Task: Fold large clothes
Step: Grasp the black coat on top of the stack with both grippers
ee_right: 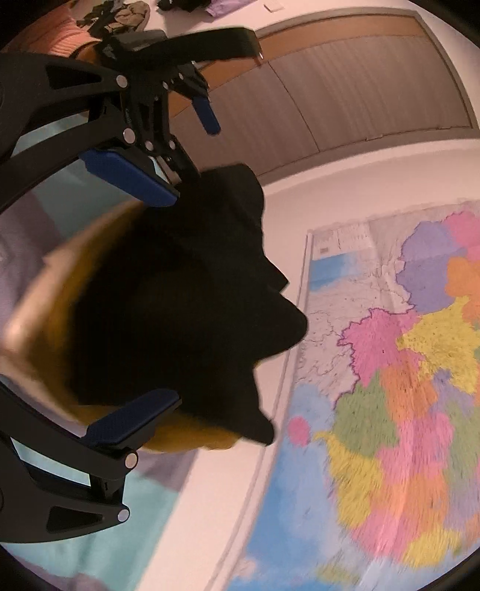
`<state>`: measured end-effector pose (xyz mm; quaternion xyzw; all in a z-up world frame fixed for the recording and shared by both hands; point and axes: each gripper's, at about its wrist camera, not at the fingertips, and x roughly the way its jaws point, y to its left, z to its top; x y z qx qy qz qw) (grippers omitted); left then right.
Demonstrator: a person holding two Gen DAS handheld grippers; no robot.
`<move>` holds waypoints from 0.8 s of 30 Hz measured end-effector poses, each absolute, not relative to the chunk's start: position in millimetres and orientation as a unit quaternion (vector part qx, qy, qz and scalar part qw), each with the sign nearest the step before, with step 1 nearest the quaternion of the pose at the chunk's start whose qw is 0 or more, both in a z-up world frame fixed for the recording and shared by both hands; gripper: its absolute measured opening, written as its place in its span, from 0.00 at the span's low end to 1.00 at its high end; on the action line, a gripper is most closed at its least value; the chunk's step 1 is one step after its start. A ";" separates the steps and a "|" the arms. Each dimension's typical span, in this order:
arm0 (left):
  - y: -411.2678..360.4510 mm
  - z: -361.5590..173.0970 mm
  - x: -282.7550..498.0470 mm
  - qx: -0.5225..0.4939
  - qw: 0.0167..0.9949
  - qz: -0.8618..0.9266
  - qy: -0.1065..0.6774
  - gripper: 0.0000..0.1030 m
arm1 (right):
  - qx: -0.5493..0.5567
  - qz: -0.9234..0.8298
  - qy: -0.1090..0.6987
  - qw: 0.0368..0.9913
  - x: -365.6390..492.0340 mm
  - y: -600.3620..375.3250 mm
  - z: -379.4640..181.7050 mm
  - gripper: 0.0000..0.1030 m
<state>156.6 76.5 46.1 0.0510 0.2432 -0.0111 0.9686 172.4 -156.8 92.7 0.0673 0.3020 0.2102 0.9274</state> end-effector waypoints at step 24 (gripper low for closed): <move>147.5 70.7 160.4 -0.022 0.973 -0.104 0.204 0.92 | -0.052 0.417 0.282 0.862 55.4 -91.4 83.2 0.02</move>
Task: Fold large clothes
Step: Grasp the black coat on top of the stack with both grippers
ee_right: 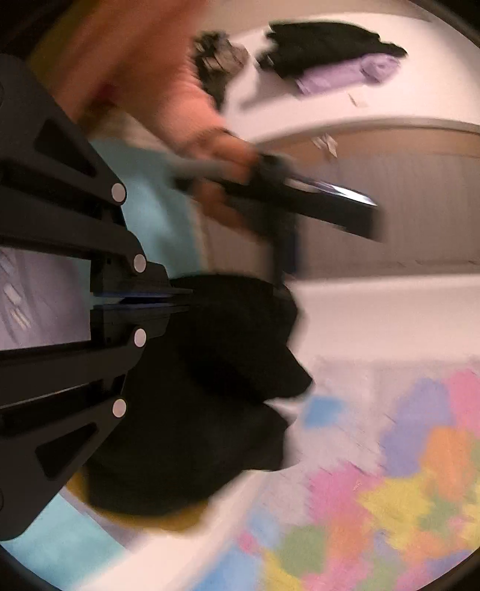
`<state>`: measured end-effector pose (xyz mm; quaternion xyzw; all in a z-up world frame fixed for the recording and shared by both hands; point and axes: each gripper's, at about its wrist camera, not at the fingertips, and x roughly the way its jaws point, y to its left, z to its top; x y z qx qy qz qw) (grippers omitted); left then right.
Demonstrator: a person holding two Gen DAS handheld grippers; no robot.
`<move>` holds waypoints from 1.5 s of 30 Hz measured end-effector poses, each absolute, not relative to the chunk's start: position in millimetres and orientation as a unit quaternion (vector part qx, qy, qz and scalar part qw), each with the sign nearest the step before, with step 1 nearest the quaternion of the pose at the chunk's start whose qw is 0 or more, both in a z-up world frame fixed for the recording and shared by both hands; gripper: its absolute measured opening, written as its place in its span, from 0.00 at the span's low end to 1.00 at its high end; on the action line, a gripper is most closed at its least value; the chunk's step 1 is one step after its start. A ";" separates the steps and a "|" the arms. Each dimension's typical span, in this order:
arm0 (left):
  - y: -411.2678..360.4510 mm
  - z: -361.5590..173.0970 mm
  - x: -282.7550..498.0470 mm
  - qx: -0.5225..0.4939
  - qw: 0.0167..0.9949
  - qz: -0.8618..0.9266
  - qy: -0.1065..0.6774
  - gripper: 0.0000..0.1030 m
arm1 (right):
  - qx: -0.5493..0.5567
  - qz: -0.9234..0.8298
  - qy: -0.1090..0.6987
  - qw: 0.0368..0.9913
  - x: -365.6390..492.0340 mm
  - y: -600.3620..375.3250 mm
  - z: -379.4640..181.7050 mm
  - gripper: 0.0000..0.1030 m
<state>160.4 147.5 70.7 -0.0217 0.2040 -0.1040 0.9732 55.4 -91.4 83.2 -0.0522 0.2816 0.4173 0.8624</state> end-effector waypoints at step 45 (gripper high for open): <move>146.7 25.1 33.3 0.021 0.936 -0.276 0.217 0.52 | -0.085 0.421 0.437 0.790 -0.6 -120.0 20.6 0.06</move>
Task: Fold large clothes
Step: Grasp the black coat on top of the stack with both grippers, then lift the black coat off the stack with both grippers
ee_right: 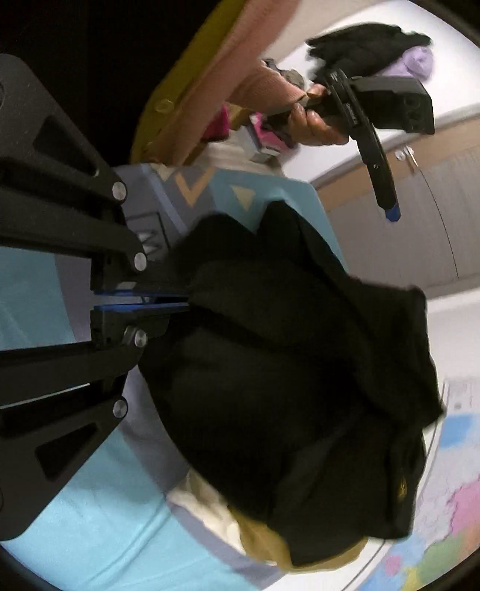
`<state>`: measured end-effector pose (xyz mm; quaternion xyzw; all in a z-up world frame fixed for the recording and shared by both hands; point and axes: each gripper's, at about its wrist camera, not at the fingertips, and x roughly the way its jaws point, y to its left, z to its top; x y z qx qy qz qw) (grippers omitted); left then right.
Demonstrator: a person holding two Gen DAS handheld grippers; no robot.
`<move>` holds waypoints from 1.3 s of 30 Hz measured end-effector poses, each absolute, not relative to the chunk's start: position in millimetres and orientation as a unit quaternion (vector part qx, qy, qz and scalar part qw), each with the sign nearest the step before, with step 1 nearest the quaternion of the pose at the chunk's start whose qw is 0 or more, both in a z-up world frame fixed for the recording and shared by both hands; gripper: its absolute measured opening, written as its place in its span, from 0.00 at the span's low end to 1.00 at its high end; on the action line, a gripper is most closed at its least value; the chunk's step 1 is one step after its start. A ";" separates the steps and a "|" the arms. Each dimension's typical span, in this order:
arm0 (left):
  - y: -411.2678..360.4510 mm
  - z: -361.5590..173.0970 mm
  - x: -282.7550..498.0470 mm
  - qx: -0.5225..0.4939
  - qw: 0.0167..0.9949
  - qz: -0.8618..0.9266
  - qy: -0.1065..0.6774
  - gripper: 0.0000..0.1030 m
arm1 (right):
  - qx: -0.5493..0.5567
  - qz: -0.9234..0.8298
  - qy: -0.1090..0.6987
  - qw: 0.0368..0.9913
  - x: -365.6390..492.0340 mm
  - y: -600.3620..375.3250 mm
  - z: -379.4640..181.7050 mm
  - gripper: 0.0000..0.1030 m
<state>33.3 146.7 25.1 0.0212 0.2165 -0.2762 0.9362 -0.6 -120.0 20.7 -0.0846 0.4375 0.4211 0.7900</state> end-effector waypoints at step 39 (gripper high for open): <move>141.2 77.0 182.4 0.034 0.947 -0.245 0.208 0.68 | 0.034 0.301 0.347 0.888 134.5 -130.1 98.5 0.79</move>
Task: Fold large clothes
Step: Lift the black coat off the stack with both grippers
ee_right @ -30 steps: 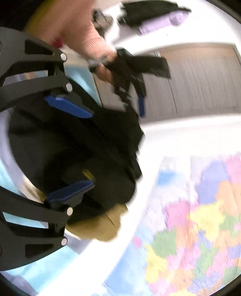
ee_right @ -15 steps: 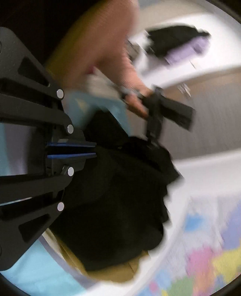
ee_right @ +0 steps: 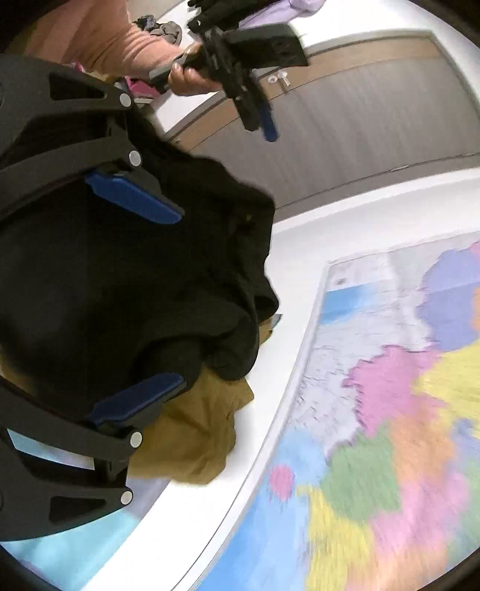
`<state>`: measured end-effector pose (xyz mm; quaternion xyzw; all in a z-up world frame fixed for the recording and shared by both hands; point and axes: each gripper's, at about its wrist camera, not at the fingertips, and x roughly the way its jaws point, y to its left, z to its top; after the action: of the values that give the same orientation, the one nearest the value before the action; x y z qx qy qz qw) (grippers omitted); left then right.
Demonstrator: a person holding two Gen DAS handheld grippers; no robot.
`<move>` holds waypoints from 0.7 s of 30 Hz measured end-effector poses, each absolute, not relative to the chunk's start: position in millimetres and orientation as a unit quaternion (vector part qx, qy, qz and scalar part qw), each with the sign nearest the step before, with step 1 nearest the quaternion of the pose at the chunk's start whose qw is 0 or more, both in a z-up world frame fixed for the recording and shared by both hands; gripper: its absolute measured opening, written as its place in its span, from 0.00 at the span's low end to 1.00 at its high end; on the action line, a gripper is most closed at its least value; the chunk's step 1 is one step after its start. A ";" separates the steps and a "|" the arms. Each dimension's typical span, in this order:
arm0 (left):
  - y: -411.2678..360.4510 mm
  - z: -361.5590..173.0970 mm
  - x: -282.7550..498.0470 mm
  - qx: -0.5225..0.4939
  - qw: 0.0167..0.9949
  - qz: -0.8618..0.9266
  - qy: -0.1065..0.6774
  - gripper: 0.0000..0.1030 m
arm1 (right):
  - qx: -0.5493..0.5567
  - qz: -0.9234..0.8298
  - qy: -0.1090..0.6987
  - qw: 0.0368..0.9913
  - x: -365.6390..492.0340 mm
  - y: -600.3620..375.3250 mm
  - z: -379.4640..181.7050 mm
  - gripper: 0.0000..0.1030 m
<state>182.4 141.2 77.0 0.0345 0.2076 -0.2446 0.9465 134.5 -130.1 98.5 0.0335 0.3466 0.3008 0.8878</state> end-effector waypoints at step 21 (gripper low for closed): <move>99.4 53.2 242.9 0.161 0.897 -0.321 0.257 0.80 | -0.093 0.421 0.275 0.860 -48.8 -141.5 110.8 0.06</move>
<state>242.9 99.4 53.2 0.1613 0.2574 -0.3212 0.8970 -48.8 -141.5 110.8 -0.0928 0.2749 0.4206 0.8596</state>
